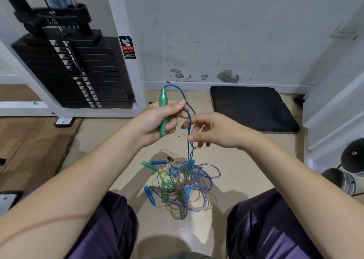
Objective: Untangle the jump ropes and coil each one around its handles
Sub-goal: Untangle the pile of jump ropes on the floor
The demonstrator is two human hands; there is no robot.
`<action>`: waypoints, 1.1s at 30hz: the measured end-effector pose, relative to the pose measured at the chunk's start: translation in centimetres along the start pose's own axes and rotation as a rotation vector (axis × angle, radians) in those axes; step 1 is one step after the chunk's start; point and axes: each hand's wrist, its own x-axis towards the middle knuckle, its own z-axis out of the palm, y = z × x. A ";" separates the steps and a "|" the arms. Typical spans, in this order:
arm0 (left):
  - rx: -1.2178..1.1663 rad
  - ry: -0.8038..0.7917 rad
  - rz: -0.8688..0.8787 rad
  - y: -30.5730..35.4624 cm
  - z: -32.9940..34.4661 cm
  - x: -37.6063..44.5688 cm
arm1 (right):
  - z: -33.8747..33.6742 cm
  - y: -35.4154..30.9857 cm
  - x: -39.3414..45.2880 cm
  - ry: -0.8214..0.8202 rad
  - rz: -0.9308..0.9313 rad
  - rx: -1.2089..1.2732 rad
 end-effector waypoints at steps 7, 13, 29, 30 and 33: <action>0.406 0.161 -0.001 -0.5 -0.8 0.2 | -0.4 -0.8 0.3 0.159 -0.092 0.288; 0.694 -0.073 -0.178 -1.6 -0.3 -0.3 | -1.5 -1.2 -0.1 0.267 -0.181 0.520; -0.065 0.094 0.030 0.5 -0.7 -0.1 | 0.0 -0.4 0.0 0.059 -0.009 0.078; -0.081 0.108 0.048 0.6 -0.9 0.0 | 0.2 -0.4 0.1 0.063 -0.005 0.048; -0.026 0.134 0.066 0.8 -1.2 0.0 | 0.3 -0.5 0.2 0.096 -0.023 0.100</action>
